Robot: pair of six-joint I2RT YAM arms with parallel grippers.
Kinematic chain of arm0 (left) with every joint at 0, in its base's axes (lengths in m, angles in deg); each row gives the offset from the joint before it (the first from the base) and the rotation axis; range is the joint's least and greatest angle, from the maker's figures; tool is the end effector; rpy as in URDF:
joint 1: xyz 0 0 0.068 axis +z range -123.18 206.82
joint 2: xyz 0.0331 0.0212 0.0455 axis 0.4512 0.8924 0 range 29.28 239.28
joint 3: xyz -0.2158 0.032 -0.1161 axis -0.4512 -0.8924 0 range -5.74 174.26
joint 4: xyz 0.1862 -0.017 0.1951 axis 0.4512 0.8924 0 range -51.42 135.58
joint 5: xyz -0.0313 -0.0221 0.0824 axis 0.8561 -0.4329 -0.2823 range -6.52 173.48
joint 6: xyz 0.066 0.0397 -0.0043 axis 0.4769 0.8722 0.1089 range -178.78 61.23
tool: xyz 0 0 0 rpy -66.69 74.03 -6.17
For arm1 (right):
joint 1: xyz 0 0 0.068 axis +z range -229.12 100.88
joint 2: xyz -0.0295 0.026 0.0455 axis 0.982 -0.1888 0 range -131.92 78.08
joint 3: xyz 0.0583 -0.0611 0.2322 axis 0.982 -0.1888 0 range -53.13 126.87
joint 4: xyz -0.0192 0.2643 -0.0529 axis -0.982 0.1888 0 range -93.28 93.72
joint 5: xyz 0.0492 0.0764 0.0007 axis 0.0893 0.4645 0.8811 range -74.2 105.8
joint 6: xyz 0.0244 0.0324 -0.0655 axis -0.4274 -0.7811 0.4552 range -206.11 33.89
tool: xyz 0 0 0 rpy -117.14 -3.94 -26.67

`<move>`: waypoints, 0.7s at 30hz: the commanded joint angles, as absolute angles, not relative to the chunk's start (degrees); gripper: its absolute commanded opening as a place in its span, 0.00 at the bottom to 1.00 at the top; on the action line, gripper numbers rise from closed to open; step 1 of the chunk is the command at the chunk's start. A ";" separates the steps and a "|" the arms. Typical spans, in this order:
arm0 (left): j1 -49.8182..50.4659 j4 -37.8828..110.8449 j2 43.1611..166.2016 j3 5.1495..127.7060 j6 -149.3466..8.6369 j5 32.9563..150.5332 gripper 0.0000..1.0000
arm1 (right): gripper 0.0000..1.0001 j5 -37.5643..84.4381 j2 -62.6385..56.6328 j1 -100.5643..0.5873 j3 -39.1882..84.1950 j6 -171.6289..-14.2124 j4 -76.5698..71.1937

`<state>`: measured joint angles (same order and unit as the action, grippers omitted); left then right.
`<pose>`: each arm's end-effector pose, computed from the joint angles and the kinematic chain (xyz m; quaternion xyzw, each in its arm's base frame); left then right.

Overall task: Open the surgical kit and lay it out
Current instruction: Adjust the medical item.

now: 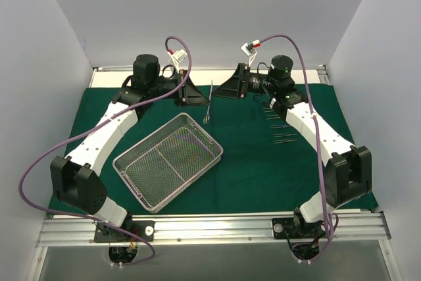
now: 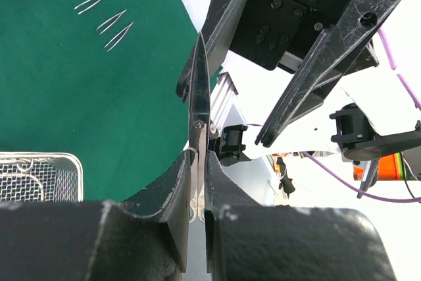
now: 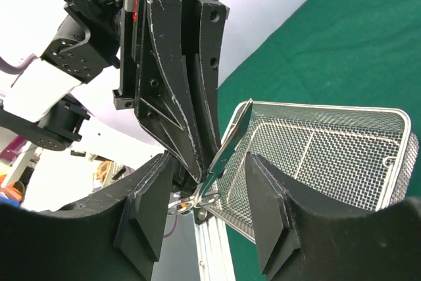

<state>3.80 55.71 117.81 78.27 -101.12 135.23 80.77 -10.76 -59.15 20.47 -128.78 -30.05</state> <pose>0.3284 -0.1955 0.3482 0.1167 0.7749 -0.5768 0.2304 0.3331 0.1842 0.3621 -0.3029 0.6050 0.6298 0.3816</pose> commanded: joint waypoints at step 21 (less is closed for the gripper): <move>3.97 50.36 116.99 77.84 -102.54 137.54 0.02 | 0.43 83.91 -12.89 -56.70 21.58 -132.34 -38.17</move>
